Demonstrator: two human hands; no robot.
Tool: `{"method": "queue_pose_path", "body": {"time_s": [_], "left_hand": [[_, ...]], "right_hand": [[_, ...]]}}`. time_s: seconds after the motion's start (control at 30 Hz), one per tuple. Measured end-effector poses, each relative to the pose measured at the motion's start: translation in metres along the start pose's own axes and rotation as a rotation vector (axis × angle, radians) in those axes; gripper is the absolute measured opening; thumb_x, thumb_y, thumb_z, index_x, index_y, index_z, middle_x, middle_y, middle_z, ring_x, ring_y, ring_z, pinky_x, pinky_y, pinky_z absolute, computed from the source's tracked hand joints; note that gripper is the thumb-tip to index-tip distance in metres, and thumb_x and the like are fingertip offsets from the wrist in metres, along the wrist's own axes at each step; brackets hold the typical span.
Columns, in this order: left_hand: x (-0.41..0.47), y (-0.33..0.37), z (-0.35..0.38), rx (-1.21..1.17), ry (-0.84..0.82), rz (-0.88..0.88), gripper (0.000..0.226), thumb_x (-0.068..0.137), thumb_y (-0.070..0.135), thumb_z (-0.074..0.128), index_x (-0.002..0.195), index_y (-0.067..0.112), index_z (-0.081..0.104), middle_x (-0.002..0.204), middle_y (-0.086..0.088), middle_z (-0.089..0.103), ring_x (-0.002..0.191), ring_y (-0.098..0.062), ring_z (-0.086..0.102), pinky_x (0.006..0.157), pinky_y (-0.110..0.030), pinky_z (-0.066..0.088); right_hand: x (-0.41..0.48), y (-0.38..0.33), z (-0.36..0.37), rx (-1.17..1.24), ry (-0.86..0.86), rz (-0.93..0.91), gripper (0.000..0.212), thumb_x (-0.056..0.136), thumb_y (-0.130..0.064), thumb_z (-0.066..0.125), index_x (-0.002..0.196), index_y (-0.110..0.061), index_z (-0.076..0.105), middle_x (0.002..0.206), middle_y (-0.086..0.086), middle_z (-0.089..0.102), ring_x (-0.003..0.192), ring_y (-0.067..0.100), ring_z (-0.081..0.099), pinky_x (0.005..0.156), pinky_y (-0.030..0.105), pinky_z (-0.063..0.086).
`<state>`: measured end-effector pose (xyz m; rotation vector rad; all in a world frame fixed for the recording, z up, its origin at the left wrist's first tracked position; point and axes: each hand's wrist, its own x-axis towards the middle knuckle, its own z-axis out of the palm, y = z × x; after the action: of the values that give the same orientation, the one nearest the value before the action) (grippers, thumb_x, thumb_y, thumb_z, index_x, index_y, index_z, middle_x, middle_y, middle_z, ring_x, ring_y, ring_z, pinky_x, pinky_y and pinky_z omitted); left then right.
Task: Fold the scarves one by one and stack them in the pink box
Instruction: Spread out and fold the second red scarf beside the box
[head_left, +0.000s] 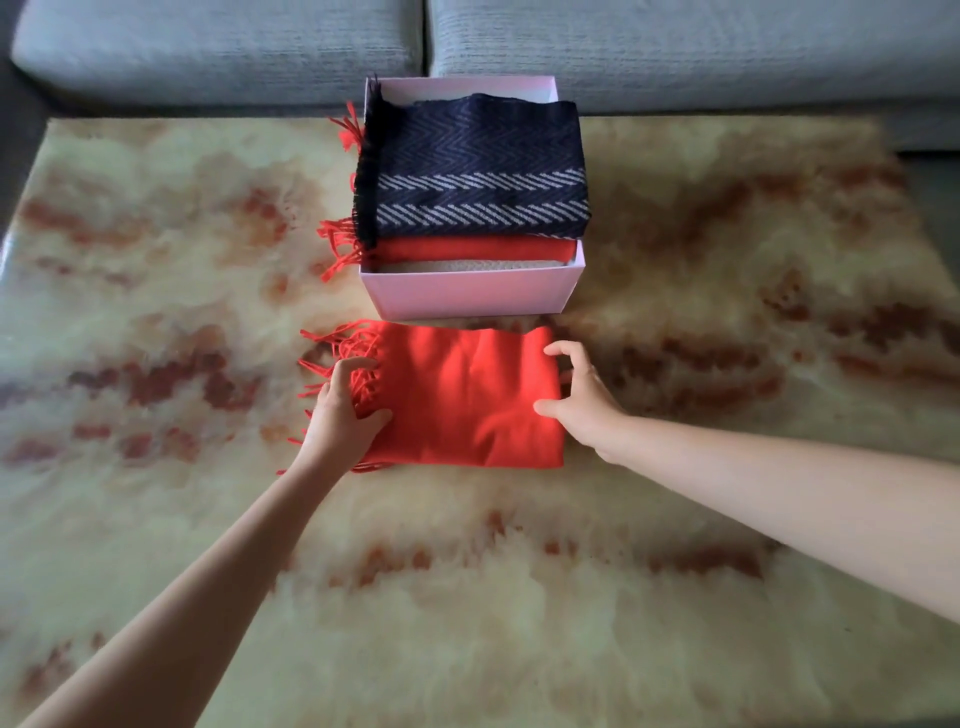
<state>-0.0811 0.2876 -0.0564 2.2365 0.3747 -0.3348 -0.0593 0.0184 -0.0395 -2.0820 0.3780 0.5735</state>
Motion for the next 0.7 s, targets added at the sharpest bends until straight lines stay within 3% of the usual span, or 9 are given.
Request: {"method": "queue_pose_path", "body": {"time_s": [0.1,0.23,0.3,0.37,0.4,0.53,0.7], "left_hand": [[-0.001,-0.003,-0.002,-0.021,-0.037,0.003,0.064,0.077,0.009,0.071,0.130,0.029,0.042,0.128,-0.010,0.050,0.114,-0.026,0.049,0.091,-0.035,0.040],[-0.009,0.002,-0.007,-0.235,-0.074,0.023,0.060,0.085,0.000,0.063,0.119,0.046,0.043,0.107,0.006,0.050,0.098,-0.008,0.047,0.077,-0.025,0.043],[-0.010,-0.001,-0.012,-0.351,-0.147,-0.008,0.060,0.087,-0.004,0.058,0.109,0.051,0.049,0.114,0.007,0.051,0.107,-0.007,0.046,0.088,-0.025,0.046],[-0.007,-0.007,-0.017,-0.435,-0.258,-0.041,0.055,0.087,-0.006,0.057,0.112,0.043,0.060,0.127,0.000,0.055,0.116,-0.015,0.048,0.104,-0.040,0.042],[-0.005,-0.009,-0.019,-0.487,-0.318,-0.074,0.054,0.087,-0.007,0.056,0.116,0.038,0.062,0.132,-0.003,0.055,0.118,-0.016,0.051,0.105,-0.041,0.041],[0.004,0.000,-0.021,-0.606,-0.444,-0.198,0.058,0.087,-0.009,0.053,0.133,0.025,0.051,0.135,-0.003,0.052,0.110,-0.011,0.057,0.083,-0.018,0.053],[0.006,0.006,-0.018,-0.583,-0.433,-0.223,0.060,0.085,-0.005,0.059,0.135,0.028,0.049,0.132,-0.003,0.054,0.108,-0.014,0.059,0.081,-0.022,0.055]], "right_hand": [[0.004,0.001,-0.005,-0.024,0.004,-0.003,0.055,0.076,-0.003,0.070,0.116,-0.029,0.042,0.114,0.011,0.052,0.096,0.024,0.054,0.081,0.034,0.046],[0.006,0.001,-0.008,-0.023,-0.027,-0.017,0.051,0.078,-0.003,0.068,0.116,-0.028,0.045,0.100,0.003,0.056,0.085,0.022,0.054,0.073,0.031,0.045],[0.006,-0.001,-0.009,-0.013,-0.073,-0.041,0.051,0.080,-0.002,0.066,0.118,-0.030,0.047,0.101,0.003,0.058,0.086,0.023,0.056,0.077,0.033,0.048],[0.007,-0.002,-0.011,0.010,-0.110,-0.048,0.052,0.081,0.000,0.065,0.121,-0.030,0.050,0.111,0.005,0.060,0.094,0.024,0.058,0.083,0.034,0.050],[0.009,-0.001,-0.013,0.024,-0.128,-0.049,0.052,0.081,0.001,0.064,0.123,-0.028,0.052,0.115,0.004,0.060,0.098,0.022,0.058,0.086,0.033,0.049],[0.015,0.004,-0.019,0.093,-0.252,0.017,0.062,0.082,0.002,0.065,0.133,-0.030,0.051,0.136,0.001,0.050,0.124,0.015,0.048,0.105,0.029,0.039],[0.017,0.001,-0.023,0.157,-0.308,0.083,0.065,0.081,0.006,0.066,0.134,-0.029,0.051,0.140,0.004,0.048,0.120,0.014,0.047,0.100,0.025,0.041]]}}
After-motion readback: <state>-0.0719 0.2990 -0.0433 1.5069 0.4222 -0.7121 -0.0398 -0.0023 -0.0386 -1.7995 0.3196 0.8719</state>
